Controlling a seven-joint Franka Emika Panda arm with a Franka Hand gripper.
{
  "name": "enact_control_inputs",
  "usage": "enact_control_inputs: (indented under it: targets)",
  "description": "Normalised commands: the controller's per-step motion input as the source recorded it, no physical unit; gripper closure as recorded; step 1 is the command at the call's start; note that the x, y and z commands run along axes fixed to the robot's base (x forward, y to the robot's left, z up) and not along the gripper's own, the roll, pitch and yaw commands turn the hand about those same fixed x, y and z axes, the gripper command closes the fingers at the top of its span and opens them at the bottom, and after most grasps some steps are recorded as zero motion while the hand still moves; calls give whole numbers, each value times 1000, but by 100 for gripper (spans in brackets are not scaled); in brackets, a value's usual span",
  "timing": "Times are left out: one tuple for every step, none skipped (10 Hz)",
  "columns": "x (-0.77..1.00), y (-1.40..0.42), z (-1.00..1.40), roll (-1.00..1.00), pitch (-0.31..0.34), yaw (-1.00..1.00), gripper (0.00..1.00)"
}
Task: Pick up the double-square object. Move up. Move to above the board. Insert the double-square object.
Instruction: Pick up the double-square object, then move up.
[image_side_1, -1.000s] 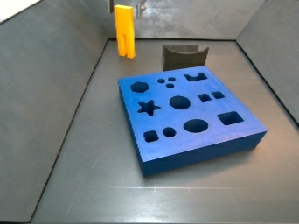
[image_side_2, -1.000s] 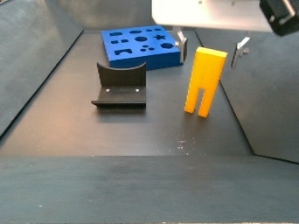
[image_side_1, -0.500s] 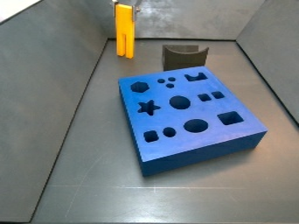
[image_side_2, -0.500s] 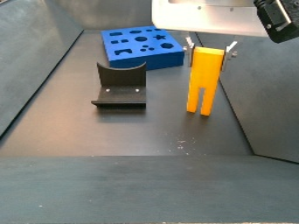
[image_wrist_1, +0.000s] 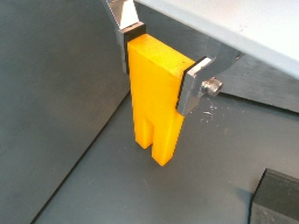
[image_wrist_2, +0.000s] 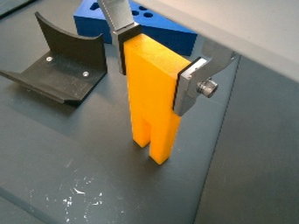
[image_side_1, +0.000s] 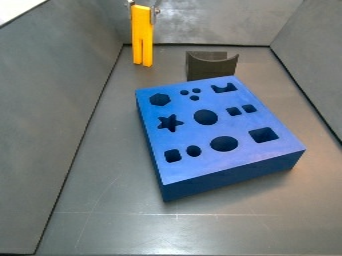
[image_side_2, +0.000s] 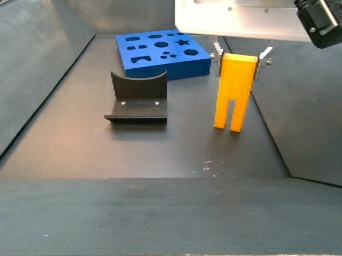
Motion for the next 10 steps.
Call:
enact_control_inputs:
  targets:
    - [0, 0, 0, 0, 0, 0, 100]
    - [0, 0, 0, 0, 0, 0, 100]
    - [0, 0, 0, 0, 0, 0, 100]
    - [0, 0, 0, 0, 0, 0, 100]
    - [0, 0, 0, 0, 0, 0, 100]
    - [0, 0, 833, 0, 0, 0, 100]
    - [-1, 33, 766, 6, 33, -9, 100]
    - [-7, 31, 658, 13, 67, -11, 100]
    - [1, 26, 502, 28, 85, -11, 100]
    - [6, 23, 388, 38, 95, -8, 100]
